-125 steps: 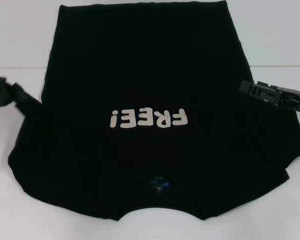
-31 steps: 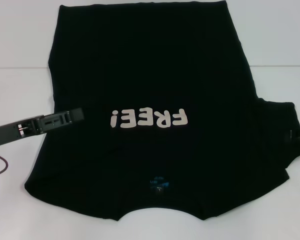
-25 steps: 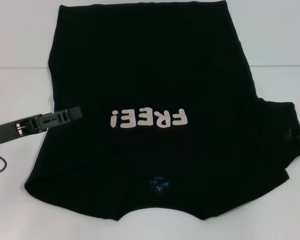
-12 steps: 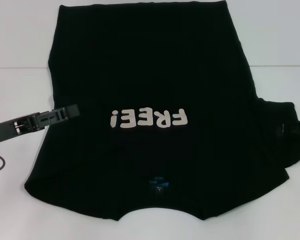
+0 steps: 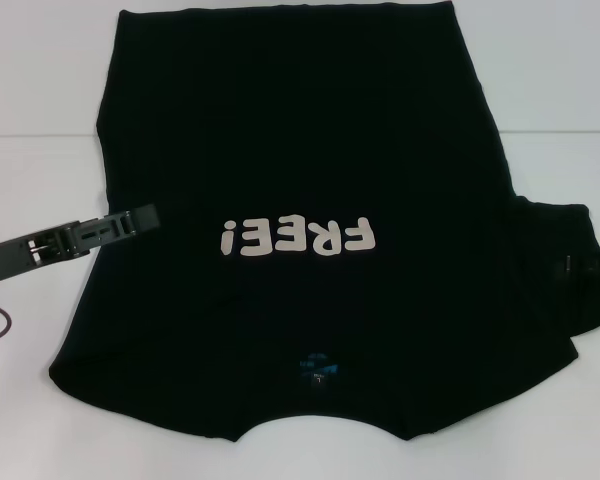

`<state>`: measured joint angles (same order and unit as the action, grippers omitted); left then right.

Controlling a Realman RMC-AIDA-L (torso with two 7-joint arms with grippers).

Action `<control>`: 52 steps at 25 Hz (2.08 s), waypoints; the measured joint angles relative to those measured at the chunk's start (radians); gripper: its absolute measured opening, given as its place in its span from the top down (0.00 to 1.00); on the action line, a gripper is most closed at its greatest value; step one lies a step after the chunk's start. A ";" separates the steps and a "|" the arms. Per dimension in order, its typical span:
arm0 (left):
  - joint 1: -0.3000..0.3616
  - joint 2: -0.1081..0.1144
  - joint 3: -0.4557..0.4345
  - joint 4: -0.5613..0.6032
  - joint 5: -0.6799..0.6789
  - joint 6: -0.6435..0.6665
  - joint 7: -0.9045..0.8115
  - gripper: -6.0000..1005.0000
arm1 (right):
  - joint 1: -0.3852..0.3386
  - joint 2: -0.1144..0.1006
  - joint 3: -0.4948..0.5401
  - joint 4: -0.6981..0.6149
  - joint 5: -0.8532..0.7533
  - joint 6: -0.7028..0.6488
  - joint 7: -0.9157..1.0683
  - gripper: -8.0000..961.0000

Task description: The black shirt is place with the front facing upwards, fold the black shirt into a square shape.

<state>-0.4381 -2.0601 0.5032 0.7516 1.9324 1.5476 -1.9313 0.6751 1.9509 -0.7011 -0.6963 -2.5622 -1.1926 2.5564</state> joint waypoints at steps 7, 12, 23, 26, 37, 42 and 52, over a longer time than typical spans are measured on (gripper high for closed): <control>0.001 0.000 -0.001 0.000 -0.005 0.000 -0.004 0.19 | 0.010 0.004 -0.006 0.005 0.000 0.003 -0.001 0.31; 0.004 0.000 -0.002 0.001 -0.024 0.002 -0.004 0.19 | 0.010 0.000 -0.007 0.003 0.001 0.001 -0.001 0.31; 0.004 0.000 -0.004 0.003 -0.027 0.006 -0.007 0.19 | 0.011 -0.006 -0.009 0.009 -0.018 0.003 0.001 0.64; 0.004 0.000 -0.013 0.004 -0.027 0.011 -0.008 0.19 | 0.011 -0.005 -0.009 0.009 -0.022 0.004 0.001 0.70; 0.006 0.000 -0.064 0.006 -0.027 0.045 -0.012 0.20 | -0.002 -0.015 -0.003 -0.017 -0.049 0.006 -0.002 0.98; 0.014 0.001 -0.079 0.006 -0.027 0.056 -0.010 0.20 | -0.004 -0.036 0.000 -0.018 -0.049 0.018 0.002 0.98; 0.031 0.003 -0.080 0.006 -0.051 0.057 -0.007 0.19 | -0.010 -0.062 0.005 -0.045 -0.050 0.065 0.026 0.98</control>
<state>-0.4069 -2.0569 0.4233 0.7576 1.8814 1.6046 -1.9379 0.6646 1.8890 -0.6961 -0.7408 -2.6124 -1.1273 2.5827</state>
